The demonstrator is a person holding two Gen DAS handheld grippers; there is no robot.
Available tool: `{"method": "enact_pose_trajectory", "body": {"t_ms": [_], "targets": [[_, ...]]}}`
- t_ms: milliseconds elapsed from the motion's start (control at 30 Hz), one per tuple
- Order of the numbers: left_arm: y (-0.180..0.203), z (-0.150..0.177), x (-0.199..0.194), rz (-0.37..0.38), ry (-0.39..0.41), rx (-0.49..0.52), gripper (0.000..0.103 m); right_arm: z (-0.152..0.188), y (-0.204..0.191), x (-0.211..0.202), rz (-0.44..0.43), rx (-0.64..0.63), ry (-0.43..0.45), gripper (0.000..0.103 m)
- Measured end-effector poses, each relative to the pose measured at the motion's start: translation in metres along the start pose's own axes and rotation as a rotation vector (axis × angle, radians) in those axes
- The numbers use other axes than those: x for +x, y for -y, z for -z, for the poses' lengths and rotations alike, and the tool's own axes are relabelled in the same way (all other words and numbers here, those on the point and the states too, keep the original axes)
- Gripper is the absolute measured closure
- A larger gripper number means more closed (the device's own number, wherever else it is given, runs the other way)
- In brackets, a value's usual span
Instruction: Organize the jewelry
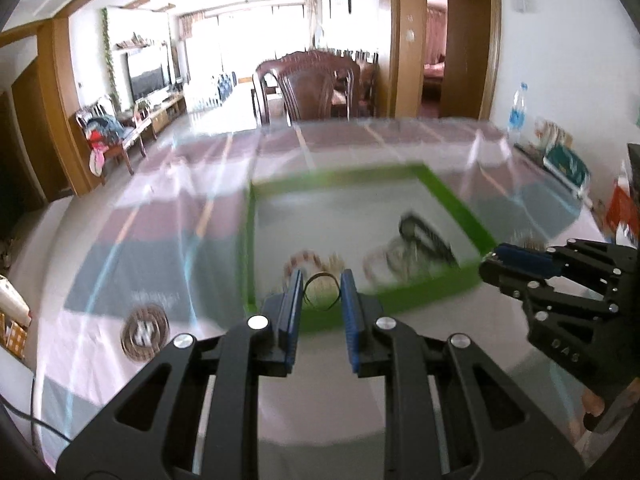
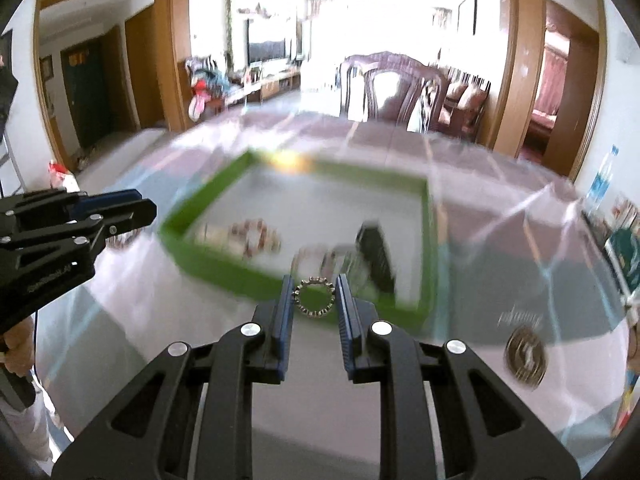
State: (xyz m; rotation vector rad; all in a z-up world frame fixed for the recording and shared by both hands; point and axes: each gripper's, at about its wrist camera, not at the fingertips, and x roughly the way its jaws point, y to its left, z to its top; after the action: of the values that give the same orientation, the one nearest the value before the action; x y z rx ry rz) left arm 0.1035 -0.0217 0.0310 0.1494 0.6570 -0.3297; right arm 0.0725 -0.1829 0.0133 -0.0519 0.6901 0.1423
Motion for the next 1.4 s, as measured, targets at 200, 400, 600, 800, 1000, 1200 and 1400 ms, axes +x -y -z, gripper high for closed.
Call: {"method": "enact_pose_trajectory", "body": {"t_ms": [200, 400, 600, 800, 1000, 1200, 1400], "targets": [[-0.012, -0.049, 0.039, -0.017, 0.005, -0.029, 0.084, -0.049, 0.011, 0.028, 0.019, 0.012, 0.033, 0.082], [-0.024, -0.048, 0.108, -0.036, -0.115, -0.078, 0.083, -0.048, 0.022, 0.102, -0.014, 0.096, -0.084, 0.082], [-0.031, -0.03, 0.142, -0.04, -0.187, -0.098, 0.083, -0.03, 0.023, 0.131, -0.02, 0.133, -0.146, 0.082], [-0.032, -0.029, 0.139, -0.019, -0.166, -0.117, 0.057, -0.03, 0.026, 0.125, -0.019, 0.144, -0.125, 0.067], [-0.022, -0.027, 0.099, -0.052, -0.096, -0.107, 0.048, -0.032, 0.025, 0.078, 0.029, 0.134, -0.048, 0.049], [-0.005, 0.007, 0.021, -0.11, 0.037, -0.091, 0.037, -0.003, 0.015, 0.001, 0.142, 0.137, 0.064, 0.027], [0.013, 0.045, -0.033, -0.15, 0.111, -0.106, 0.031, 0.038, -0.002, -0.051, 0.232, 0.149, 0.166, 0.013]]}}
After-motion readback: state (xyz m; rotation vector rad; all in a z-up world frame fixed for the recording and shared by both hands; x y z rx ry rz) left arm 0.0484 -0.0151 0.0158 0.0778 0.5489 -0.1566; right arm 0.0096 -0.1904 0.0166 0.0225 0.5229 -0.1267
